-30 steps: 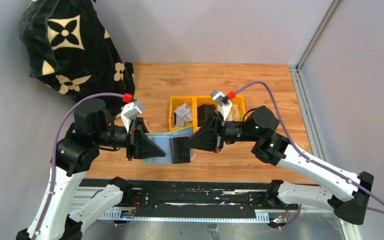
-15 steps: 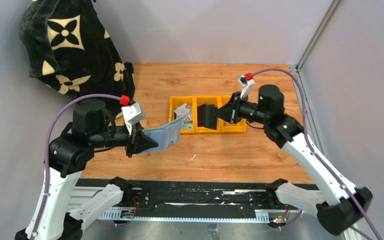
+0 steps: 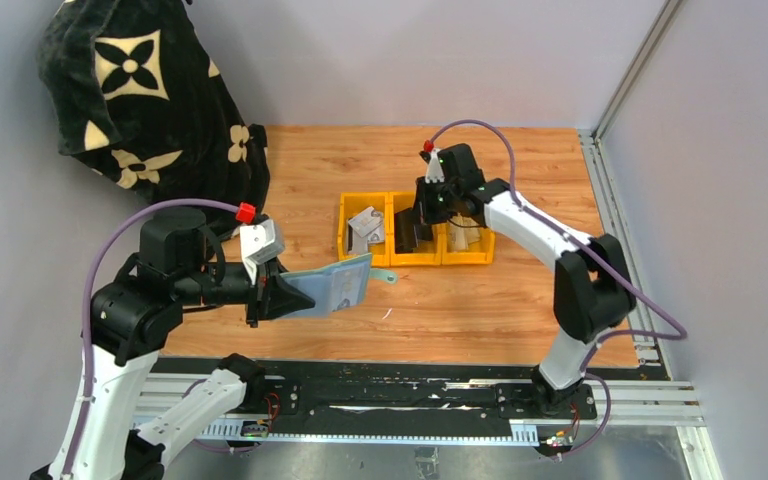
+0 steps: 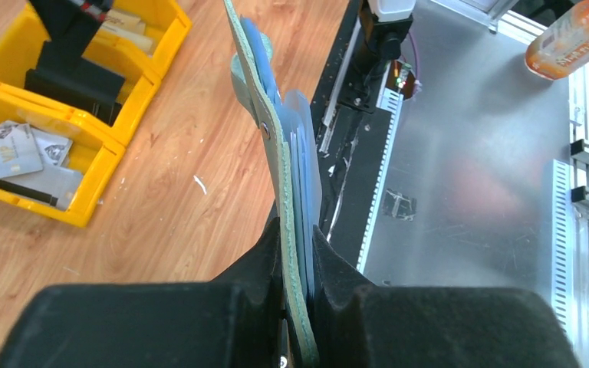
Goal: Take the credit cards out of the card holder
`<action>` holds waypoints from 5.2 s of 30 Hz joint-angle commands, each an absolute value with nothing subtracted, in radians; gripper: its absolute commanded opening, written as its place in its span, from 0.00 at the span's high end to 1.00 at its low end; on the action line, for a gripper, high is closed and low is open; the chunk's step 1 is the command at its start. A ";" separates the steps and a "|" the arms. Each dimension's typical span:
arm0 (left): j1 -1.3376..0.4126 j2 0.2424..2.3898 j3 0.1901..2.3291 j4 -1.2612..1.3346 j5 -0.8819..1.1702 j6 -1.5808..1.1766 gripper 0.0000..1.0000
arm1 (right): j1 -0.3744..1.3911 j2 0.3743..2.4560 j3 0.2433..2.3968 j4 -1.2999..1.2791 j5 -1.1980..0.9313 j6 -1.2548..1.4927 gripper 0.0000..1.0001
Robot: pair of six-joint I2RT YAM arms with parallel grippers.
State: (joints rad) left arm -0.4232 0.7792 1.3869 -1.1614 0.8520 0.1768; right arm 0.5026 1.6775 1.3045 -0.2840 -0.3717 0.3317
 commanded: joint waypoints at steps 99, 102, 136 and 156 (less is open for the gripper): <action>-0.429 0.786 1.158 -0.994 1.167 0.108 0.48 | 1.169 1.468 1.710 -0.777 -0.725 0.010 1.00; -0.430 0.794 1.131 -0.993 1.253 0.088 0.73 | 1.169 1.489 1.738 -0.767 -0.723 0.012 0.92; -0.430 0.634 1.051 -0.518 0.951 -0.359 0.83 | 1.081 1.057 0.839 0.570 -0.547 0.732 1.00; -0.429 0.740 1.020 -0.830 1.339 -0.125 0.67 | 1.081 1.346 1.476 -0.535 -0.786 0.252 1.00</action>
